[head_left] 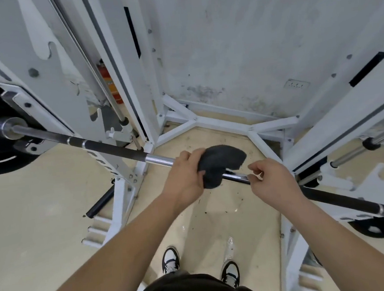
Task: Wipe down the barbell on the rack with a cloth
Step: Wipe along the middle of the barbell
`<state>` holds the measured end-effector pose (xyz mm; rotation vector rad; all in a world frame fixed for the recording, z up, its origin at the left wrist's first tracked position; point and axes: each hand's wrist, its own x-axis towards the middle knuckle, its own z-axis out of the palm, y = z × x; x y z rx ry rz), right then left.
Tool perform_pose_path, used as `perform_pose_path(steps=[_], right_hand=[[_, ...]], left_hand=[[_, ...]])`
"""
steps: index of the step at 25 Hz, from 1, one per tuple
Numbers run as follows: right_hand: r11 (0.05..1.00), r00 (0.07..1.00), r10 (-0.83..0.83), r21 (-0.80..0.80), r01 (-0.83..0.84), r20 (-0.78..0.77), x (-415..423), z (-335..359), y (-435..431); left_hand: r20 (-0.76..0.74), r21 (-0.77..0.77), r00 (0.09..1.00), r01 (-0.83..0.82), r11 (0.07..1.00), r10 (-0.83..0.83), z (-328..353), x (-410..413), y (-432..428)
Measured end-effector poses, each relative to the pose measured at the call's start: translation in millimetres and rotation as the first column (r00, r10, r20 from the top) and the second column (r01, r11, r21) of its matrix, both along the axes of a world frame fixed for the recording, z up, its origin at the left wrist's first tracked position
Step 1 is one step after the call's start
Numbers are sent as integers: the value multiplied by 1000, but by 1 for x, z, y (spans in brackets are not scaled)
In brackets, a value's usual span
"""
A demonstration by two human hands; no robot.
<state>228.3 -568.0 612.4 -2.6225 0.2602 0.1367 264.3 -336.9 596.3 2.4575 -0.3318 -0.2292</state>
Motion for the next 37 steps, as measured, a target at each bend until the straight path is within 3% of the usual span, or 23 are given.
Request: perform_pose_path(steps=[5, 9, 11, 14, 19, 24, 26, 28, 29, 32, 34, 37], right_hand=[[992, 995, 34, -114, -46, -98, -6, 2, -23], [984, 989, 63, -158, -84, -135, -8, 1, -37], [976, 986, 87, -188, -113, -142, -10, 2, -47], [965, 980, 99, -222, -137, -173, -18, 2, -67], [945, 971, 146, -262, -193, -190, -26, 1, -94], [917, 964, 107, -351, -191, -244, -41, 2, -123], [912, 975, 98, -375, -169, -201, -45, 0, -126], [918, 983, 90, -368, -144, -158, -43, -2, -130], [922, 986, 89, -363, -136, -143, -44, -3, -130], [909, 987, 98, -392, -140, -125, -47, -8, -127], [909, 988, 91, -396, -132, -121, -47, -8, -126], [910, 990, 64, -401, -110, -125, -45, -6, -127]], left_hand=[[54, 112, 921, -389, 915, 385, -6, 27, 39], [14, 44, 992, -129, 991, 129, 0, -7, -7], [37, 154, 994, -104, 983, 99, 7, 2, -12], [94, 402, 981, -191, 896, 167, 16, 4, -31], [48, 289, 995, 75, 954, -93, 12, -27, -80], [72, 455, 991, -136, 880, 117, 15, -16, -88], [75, 350, 996, 16, 937, -45, 6, -36, -123], [48, 305, 973, 201, 931, -226, -3, -46, -140], [47, 298, 971, 208, 931, -232, -4, -41, -135], [122, 372, 988, -135, 918, 96, -7, -22, -113], [149, 415, 977, -200, 888, 150, -9, -30, -129], [81, 277, 974, 183, 943, -213, -8, -57, -187]])
